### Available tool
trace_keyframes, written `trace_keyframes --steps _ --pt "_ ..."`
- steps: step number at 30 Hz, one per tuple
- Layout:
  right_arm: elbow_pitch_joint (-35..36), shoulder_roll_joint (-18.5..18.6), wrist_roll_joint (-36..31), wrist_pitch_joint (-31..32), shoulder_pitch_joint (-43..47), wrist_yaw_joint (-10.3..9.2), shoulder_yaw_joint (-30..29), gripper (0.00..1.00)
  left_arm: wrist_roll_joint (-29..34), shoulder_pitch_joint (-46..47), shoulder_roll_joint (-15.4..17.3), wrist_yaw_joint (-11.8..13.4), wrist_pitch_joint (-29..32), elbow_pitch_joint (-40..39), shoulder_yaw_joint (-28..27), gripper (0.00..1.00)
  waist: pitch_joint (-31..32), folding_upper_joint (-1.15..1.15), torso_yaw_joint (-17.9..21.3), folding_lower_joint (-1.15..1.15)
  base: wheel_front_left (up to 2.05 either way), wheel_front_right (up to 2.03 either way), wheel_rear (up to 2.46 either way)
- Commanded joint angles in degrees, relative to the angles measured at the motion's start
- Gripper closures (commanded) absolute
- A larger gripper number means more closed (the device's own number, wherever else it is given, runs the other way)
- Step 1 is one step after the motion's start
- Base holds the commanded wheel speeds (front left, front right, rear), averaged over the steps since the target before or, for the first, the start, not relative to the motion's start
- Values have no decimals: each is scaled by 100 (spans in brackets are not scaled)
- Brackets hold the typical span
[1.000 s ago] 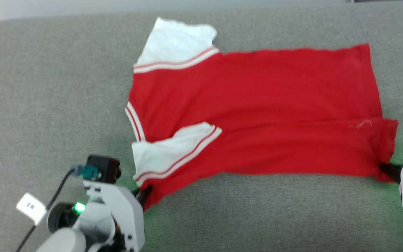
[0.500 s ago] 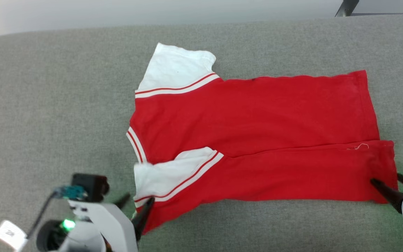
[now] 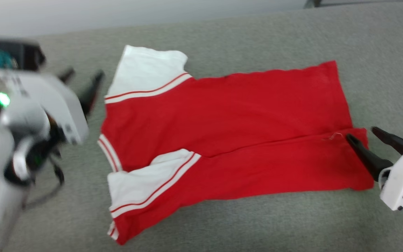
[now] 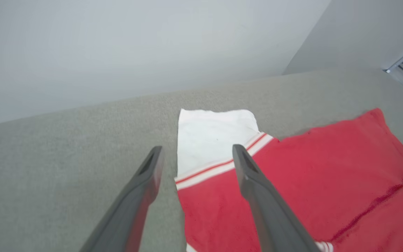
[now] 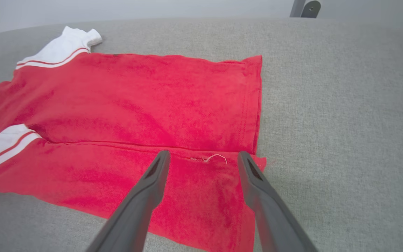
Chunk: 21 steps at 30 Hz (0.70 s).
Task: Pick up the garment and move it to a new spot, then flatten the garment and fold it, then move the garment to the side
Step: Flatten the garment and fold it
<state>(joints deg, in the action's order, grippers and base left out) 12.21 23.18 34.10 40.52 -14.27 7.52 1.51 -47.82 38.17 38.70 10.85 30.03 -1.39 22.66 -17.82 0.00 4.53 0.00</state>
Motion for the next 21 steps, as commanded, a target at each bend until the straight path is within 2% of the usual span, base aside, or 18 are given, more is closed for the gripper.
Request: trace_keyframes --steps 1,7,13,21 --pt "18 -25 -41 -53 -89 -7 92 0 94 288 -79 -78 -8 280 33 0 -296 0 363 0 0 0 0" --pt "-52 -67 29 -346 -429 -7 490 0 573 1842 -283 -667 67 2230 431 0 -727 0 895 0 0 0 0" --pt "-253 -66 111 -584 -696 -7 707 0 879 2744 -471 -1325 439 3810 951 0 -973 0 1223 0 0 0 0" --pt "-443 37 215 -760 -844 -7 872 0 931 3267 -649 -1528 969 5300 1212 0 -1109 0 1398 0 0 0 0"
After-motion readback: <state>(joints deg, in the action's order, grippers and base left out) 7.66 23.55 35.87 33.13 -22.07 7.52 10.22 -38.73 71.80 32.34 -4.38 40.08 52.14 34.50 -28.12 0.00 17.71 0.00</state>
